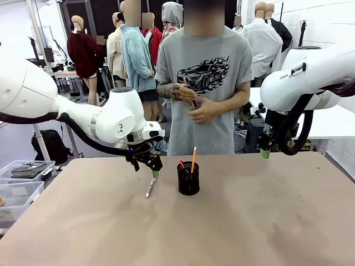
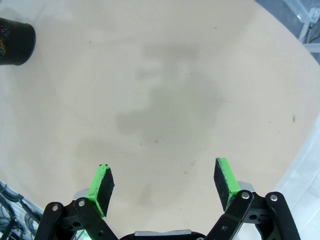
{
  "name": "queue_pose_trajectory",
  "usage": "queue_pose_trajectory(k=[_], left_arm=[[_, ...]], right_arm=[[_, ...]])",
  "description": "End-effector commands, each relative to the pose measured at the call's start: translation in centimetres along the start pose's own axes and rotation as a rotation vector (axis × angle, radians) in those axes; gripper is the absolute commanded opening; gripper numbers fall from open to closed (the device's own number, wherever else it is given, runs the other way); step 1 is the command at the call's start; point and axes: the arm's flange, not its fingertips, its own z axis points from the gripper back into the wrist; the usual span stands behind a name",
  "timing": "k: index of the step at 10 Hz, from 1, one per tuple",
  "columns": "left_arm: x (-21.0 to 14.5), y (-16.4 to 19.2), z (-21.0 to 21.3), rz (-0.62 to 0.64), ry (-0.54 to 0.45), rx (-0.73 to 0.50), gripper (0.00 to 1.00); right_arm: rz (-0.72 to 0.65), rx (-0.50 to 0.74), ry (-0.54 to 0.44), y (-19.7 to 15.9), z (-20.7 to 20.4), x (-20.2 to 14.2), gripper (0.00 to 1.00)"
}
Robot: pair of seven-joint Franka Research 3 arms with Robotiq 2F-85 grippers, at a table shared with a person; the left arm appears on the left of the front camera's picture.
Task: Place the pens into the pen holder.
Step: Pick up a writing instrument from the table and place it into the Pen holder.
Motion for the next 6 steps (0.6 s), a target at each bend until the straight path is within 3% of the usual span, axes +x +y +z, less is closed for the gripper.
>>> queue_pose_trajectory(k=[1,5,6], left_arm=[[1.1,-0.3,-1.1,0.021,0.039,0.02,1.0],[1.4,-0.3,-3.4,0.035,0.094,0.021,1.0],[1.4,-0.3,-3.7,0.028,0.1,0.019,0.94]], right_arm=[[-0.006,0.005,-0.007,0.0,-0.2,0.1,1.0],[-0.006,0.005,-0.007,0.0,-0.2,0.1,1.0],[-0.006,0.005,-0.007,0.0,-0.2,0.1,1.0]])
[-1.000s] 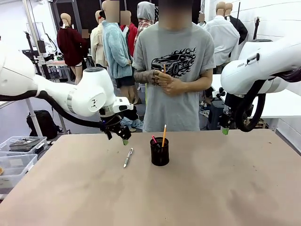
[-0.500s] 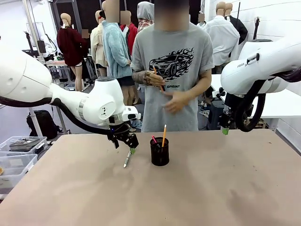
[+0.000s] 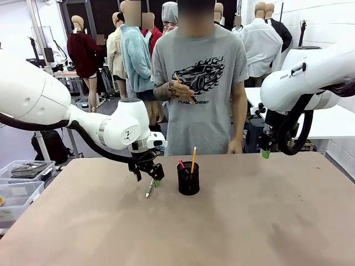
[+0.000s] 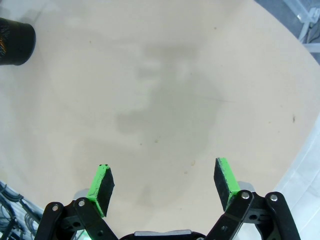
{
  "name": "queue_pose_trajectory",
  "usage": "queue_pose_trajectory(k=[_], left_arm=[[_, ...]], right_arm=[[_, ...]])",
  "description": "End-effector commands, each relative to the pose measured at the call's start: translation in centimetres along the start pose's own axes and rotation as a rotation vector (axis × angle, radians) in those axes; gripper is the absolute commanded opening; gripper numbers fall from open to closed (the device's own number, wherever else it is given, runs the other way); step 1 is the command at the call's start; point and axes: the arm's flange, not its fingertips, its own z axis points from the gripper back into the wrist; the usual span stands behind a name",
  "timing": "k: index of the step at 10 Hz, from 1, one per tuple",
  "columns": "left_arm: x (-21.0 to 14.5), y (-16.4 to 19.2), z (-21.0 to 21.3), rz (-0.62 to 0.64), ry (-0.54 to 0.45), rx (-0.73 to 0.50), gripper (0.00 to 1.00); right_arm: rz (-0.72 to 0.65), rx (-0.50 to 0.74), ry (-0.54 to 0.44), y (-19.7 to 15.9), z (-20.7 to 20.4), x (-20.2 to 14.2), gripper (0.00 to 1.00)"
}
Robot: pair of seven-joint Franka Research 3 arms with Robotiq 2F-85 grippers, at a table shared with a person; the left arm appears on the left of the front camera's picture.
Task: Place the pens into the pen holder.
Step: Pick up a writing instrument from the table and place it into the Pen holder.
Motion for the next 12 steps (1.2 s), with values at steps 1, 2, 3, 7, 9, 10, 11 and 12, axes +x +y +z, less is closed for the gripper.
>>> queue_pose_trajectory(k=[1,2,3,7,9,10,11,12], left_arm=[[0.7,-0.3,-0.2,0.024,0.017,0.031,0.81],[0.6,-0.3,-0.4,0.025,0.022,0.03,0.61],[0.6,-0.2,-0.5,0.029,0.024,0.034,0.41],[0.7,-0.1,-1.0,0.036,0.039,0.04,0.0],[0.6,-0.2,-1.2,0.037,0.036,0.029,0.0],[0.5,-0.3,-1.1,0.013,0.023,0.016,0.0],[0.2,-0.2,-0.7,-0.017,0.024,-0.011,0.0],[-0.4,0.5,0.0,-0.053,-0.003,-0.04,0.0]], right_arm=[[-0.006,0.005,-0.007,0.0,-0.2,0.1,1.0],[-0.006,0.005,-0.007,0.0,-0.2,0.1,1.0],[-0.006,0.005,-0.007,0.0,-0.2,0.1,1.0],[-0.006,0.005,-0.007,0.0,-0.2,0.1,1.0],[-0.006,0.005,-0.007,0.0,-0.2,0.1,1.0],[-0.006,0.005,-0.007,0.0,-0.2,0.1,1.0],[-0.006,0.005,-0.007,0.0,-0.2,0.1,1.0],[-0.006,0.005,-0.007,0.0,-0.2,0.1,1.0]])
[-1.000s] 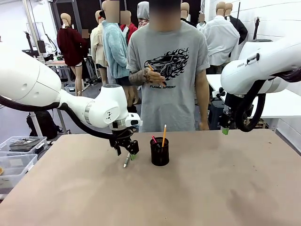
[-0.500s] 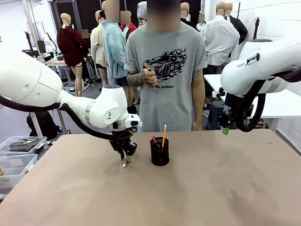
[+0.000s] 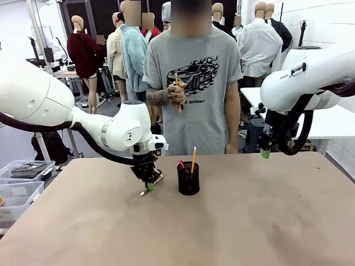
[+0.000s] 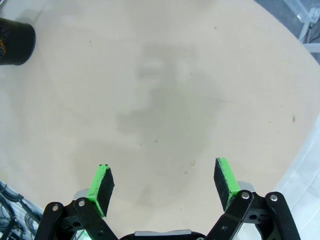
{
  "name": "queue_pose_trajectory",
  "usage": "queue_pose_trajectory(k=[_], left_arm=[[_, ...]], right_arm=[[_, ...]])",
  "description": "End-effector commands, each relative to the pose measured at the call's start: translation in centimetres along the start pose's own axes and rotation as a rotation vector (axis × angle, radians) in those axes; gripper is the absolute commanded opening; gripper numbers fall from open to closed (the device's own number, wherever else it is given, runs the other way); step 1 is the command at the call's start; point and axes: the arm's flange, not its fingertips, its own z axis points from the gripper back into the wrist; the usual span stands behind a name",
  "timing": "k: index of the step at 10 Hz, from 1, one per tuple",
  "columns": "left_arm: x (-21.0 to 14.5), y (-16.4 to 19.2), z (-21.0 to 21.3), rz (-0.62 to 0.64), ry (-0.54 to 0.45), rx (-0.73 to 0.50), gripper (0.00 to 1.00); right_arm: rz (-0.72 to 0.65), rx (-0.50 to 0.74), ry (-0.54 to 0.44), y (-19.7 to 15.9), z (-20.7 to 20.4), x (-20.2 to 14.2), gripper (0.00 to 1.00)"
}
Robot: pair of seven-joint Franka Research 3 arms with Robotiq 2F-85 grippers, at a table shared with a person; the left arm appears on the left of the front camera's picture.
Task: Place the pens into the pen holder.
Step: Pick up a writing instrument from the table and place it into the Pen holder.
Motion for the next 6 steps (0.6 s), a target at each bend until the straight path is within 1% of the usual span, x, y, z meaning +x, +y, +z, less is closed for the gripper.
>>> queue_pose_trajectory(k=[1,2,3,4,6], left_arm=[[-1.5,1.4,1.7,-0.088,-0.067,-0.062,0.0],[-2.6,2.4,2.7,-0.127,-0.124,-0.104,0.0],[-3.5,3.4,3.5,-0.136,-0.181,-0.117,0.0],[-4.3,4.2,4.0,-0.154,-0.215,-0.133,0.0],[-6.0,5.3,4.4,-0.304,-0.321,-0.23,0.0]], right_arm=[[-0.006,0.005,-0.007,0.0,-0.2,0.1,1.0],[-0.006,0.005,-0.007,0.0,-0.2,0.1,1.0],[-0.006,0.005,-0.007,0.0,-0.2,0.1,1.0],[-0.006,0.005,-0.007,0.0,-0.2,0.1,1.0],[-0.006,0.005,-0.007,0.0,-0.2,0.1,1.0]])
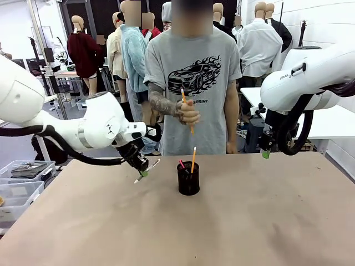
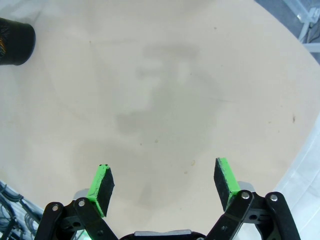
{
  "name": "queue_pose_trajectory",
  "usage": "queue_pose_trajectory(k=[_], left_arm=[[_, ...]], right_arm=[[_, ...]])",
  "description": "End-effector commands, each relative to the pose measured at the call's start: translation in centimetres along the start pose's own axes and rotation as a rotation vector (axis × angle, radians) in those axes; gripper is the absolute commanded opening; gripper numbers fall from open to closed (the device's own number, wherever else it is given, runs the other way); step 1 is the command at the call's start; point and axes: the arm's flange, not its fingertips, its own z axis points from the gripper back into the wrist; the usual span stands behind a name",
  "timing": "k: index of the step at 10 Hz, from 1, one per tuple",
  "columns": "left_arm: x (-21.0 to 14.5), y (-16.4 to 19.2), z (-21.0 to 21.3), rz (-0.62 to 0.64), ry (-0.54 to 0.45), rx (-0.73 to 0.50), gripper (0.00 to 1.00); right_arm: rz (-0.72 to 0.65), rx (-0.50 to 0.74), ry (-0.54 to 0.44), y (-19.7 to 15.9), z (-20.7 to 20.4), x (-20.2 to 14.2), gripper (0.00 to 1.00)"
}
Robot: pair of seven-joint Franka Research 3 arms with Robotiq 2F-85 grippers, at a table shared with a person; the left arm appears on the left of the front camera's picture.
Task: Place the pens into the pen holder.
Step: Pick up a writing instrument from the table and place it into the Pen holder.
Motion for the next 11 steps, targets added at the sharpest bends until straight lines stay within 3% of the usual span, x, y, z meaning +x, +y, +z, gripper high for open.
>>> queue_pose_trajectory(k=[1,4,5,8,11], left_arm=[[-3.4,0.8,1.7,-0.139,-0.143,-0.169,0.0],[-7.5,3.0,4.9,-0.31,-0.35,-0.322,0.0],[-10.3,4.7,6.8,-0.348,-0.432,-0.329,0.0],[-18.5,8.6,10.7,-0.362,-0.537,-0.234,0.0],[-22.4,9.3,13.0,-0.462,-0.744,-0.244,0.0]], right_arm=[[-0.006,0.005,-0.007,0.0,-0.2,0.1,1.0],[-0.006,0.005,-0.007,0.0,-0.2,0.1,1.0],[-0.006,0.005,-0.007,0.0,-0.2,0.1,1.0],[-0.006,0.005,-0.007,0.0,-0.2,0.1,1.0],[-0.006,0.005,-0.007,0.0,-0.2,0.1,1.0]])
